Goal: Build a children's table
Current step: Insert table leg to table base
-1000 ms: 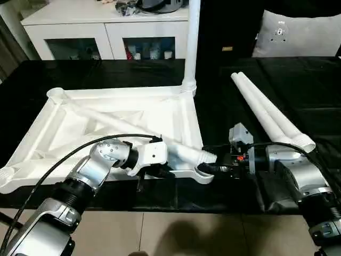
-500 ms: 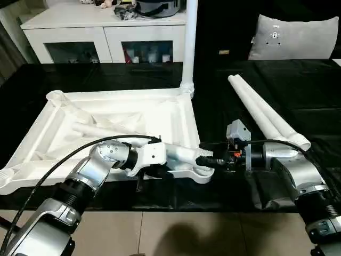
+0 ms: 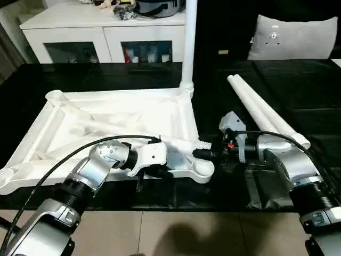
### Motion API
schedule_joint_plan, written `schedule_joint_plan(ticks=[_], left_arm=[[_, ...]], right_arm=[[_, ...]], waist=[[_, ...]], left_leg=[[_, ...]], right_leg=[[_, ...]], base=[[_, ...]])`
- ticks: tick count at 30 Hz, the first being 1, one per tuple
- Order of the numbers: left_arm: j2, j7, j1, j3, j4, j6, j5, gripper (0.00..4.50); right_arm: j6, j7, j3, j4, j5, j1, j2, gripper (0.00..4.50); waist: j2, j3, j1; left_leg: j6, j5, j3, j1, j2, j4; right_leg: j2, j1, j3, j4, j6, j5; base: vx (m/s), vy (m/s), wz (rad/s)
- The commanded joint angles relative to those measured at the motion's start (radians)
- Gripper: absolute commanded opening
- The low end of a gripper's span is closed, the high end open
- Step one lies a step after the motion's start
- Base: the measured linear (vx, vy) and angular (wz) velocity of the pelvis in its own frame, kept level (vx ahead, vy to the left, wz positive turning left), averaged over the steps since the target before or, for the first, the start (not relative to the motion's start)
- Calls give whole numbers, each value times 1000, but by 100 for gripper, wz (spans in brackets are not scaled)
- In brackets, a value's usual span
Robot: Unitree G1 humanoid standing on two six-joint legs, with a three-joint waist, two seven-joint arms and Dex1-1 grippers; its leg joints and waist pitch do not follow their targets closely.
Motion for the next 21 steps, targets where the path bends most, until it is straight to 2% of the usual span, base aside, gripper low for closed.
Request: schedule_joint_plan(ticks=[1,5,7,8,12,16,17,19,21], left_arm=[[5,-10,20,-54,19,-7,49,0],[3,-10,18,-56,24,-7,52,0],[1,-9,16,-57,27,-8,54,0],[0,-9,15,-58,28,-8,55,0],[1,-9,15,-58,28,-5,58,0],[6,-15,18,-59,24,0,56,0],[4,-15,19,-60,26,2,57,0],[3,-14,19,-61,28,2,58,0],[3,-14,19,-60,28,1,59,0]], right_arm=[[23,13,35,0,-30,-70,-3,339],[13,-16,59,70,-73,-147,19,374],[-1,-36,77,133,-107,-193,38,391],[-5,-44,87,161,-121,-212,48,398],[-23,-20,156,259,-184,-263,78,398],[-26,-11,176,310,-197,-285,97,398],[-47,-16,188,381,-224,-308,114,398],[-62,-28,199,429,-247,-325,125,363],[-70,-26,202,449,-253,-333,130,360]], waist=[[-16,-60,-2],[-14,-56,-5],[-12,-57,-8],[-15,-57,-8],[-17,-58,-7],[-15,-57,-7],[-17,-57,-10],[-16,-57,-12],[-16,-55,-12]], left_leg=[[79,-75,-20,-3,66,-67],[56,-116,-18,1,66,-70],[45,-107,-19,1,67,-71],[45,-95,-19,1,68,-71],[50,-90,-17,1,68,-69],[52,-95,-17,0,70,-70],[49,-101,-17,0,69,-70],[43,-106,-17,0,69,-71],[41,-115,-16,0,70,-71]], right_leg=[[-82,53,67,-60,-228,-56],[-84,49,69,-70,-214,-141],[-83,49,69,-66,-219,-133],[-82,48,69,-62,-226,-111],[-84,49,70,-59,-237,-84],[-85,50,70,-58,-237,-77],[-86,49,70,-58,-241,-87],[-86,49,69,-58,-246,-102],[-87,49,71,-60,-241,-114]], base=[[0,0,0],[0,0,0],[0,0,0],[0,0,0],[0,0,0],[0,0,0],[0,0,0],[0,0,0],[0,0,0]])
